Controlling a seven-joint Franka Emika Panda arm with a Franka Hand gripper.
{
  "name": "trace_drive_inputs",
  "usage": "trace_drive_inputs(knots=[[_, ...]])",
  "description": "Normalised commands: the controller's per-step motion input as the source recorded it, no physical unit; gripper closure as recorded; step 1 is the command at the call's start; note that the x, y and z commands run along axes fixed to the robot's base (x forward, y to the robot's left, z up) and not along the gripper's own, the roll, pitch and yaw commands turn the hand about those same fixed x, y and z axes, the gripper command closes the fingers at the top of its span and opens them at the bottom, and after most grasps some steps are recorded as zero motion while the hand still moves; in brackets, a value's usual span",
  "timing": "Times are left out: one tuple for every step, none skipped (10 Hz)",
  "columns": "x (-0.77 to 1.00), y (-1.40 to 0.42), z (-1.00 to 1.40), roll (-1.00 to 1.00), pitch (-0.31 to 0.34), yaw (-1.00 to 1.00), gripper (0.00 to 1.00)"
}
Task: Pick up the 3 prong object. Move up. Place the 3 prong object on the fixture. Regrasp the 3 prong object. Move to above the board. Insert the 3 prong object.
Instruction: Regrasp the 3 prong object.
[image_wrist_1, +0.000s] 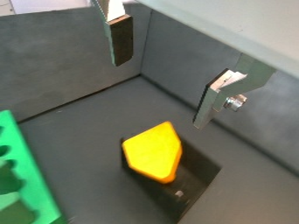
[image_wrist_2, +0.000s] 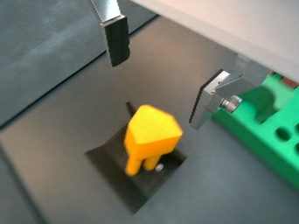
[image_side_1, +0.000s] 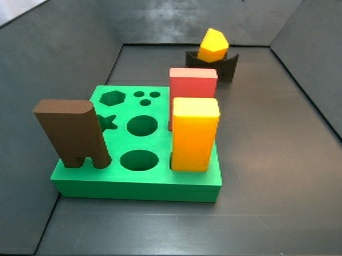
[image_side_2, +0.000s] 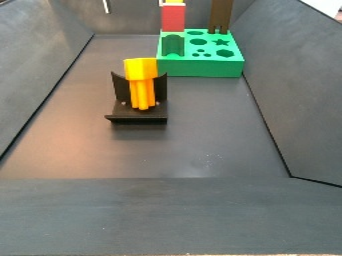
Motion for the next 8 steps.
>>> trace_drive_inputs(knots=[[0.00,-0.02,0.01,1.00,0.016,0.02,0.00],[0.02,-0.02,-0.01,1.00,0.025,0.02,0.00],[0.03,-0.03,-0.01,1.00,0.033,0.03,0.00],[0.04,-0.03,-0.01,1.00,0.041,0.03,0.00],[0.06,-0.03,-0.01,1.00,0.061,0.04,0.00],[0.07,-0.03,-0.01,1.00,0.081,0.04,0.00],[0.09,-0.04,-0.01,1.00,0.117,0.06,0.00],[0.10,-0.04,-0.02,1.00,0.151,0.08,0.00]])
